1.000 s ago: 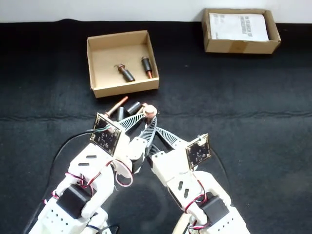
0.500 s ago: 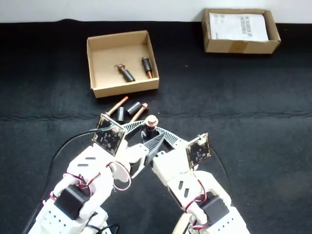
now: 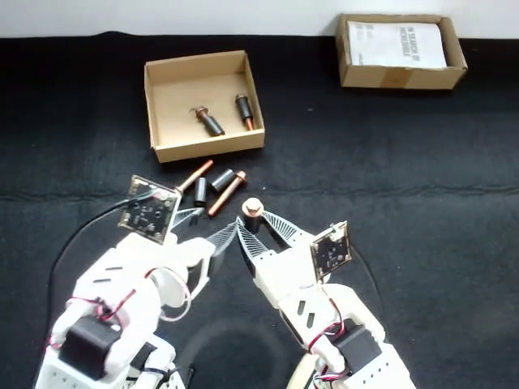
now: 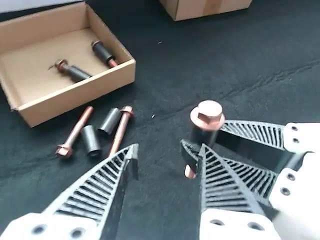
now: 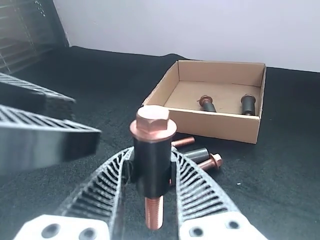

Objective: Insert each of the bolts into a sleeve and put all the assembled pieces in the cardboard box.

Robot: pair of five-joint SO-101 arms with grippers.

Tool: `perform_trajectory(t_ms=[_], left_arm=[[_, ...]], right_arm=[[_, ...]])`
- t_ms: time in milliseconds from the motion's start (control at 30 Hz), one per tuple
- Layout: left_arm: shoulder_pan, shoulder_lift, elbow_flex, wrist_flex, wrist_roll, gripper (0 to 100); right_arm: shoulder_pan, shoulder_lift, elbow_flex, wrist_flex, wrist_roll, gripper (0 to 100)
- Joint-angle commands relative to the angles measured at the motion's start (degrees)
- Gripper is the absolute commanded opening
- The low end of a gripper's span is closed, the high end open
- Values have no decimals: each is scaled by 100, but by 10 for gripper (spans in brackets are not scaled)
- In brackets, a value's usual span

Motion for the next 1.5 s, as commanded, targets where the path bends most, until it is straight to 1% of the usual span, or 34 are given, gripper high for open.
perform_trajectory(t_ms=[0,100,233,267,433,567,633,767,900,1067,1267,1467], left_arm=[[-207,-356,-303,229,-9,195],[-400,-901,-295,352,-9,150],[-462,-1578,-303,589,-18,22],[-462,-1613,-303,642,-18,4],[-470,-1569,-303,985,9,15],[-497,-1569,-84,1037,18,8],[-743,-1569,136,1020,35,8],[-1543,-1569,646,985,229,8],[-2281,-1569,1068,712,334,8],[-2862,-1569,1631,334,325,8],[-3284,-1569,2457,-387,334,8],[-3591,-1569,3257,-1345,343,8]], right_arm=[[66,-92,769,-119,-18,7],[75,-92,769,-119,-18,7],[286,-92,769,-127,-18,7],[356,-92,769,-127,-18,7],[760,-75,338,-101,-18,7],[875,-40,-75,-84,-18,7],[875,-40,-295,136,-26,7],[866,-40,-963,945,-53,7],[866,-31,-1534,1490,-53,7],[875,391,-2097,1657,-53,7],[875,2053,-3336,1640,-62,7],[875,3697,-4655,1648,-62,7]])
